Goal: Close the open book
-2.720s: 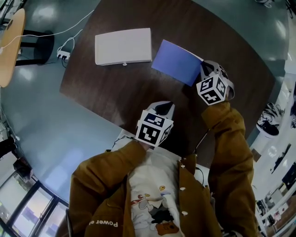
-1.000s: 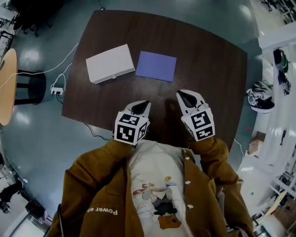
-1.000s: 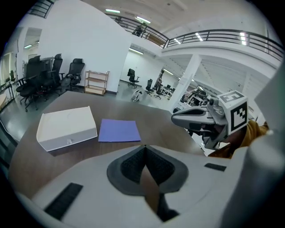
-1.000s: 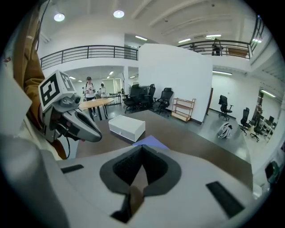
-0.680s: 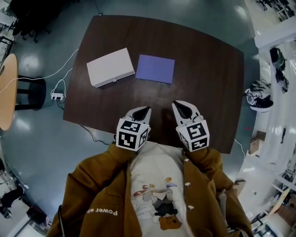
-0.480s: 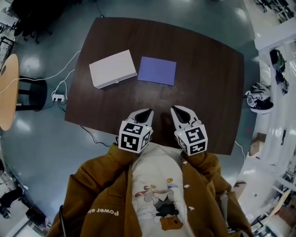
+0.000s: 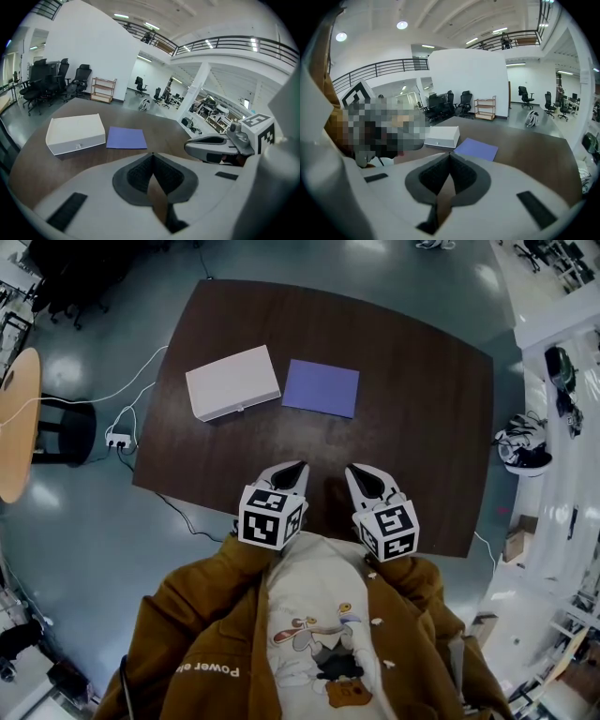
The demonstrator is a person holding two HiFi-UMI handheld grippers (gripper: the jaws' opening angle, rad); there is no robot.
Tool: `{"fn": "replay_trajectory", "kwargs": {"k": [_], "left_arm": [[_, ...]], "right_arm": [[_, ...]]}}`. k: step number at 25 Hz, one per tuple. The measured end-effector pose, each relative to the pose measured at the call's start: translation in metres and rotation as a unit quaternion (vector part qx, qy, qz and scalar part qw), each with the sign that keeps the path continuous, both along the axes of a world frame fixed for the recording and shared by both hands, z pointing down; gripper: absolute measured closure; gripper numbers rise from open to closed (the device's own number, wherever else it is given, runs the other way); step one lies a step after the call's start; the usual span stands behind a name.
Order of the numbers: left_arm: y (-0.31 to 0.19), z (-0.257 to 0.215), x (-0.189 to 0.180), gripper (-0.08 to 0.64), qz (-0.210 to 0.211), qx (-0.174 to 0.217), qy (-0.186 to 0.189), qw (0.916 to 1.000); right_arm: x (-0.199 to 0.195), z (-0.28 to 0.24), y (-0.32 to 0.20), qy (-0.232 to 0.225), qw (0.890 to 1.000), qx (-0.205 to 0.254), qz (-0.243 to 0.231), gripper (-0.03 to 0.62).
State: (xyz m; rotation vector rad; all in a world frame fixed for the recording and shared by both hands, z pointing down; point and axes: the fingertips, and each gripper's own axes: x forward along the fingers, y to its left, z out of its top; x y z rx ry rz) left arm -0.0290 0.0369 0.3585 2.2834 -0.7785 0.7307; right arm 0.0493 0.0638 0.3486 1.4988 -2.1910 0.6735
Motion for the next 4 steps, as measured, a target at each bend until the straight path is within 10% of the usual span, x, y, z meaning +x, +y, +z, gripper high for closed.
{"fn": "replay_trajectory", "kwargs": {"k": [4], "left_arm": [[0.0042,-0.0031,-0.0024,0.554,-0.002,0.000,0.001,1.0000]], "right_arm": [[-0.0062,-0.0034,0.0043,-0.004,1.000,0.000,-0.002,0.588]]}}
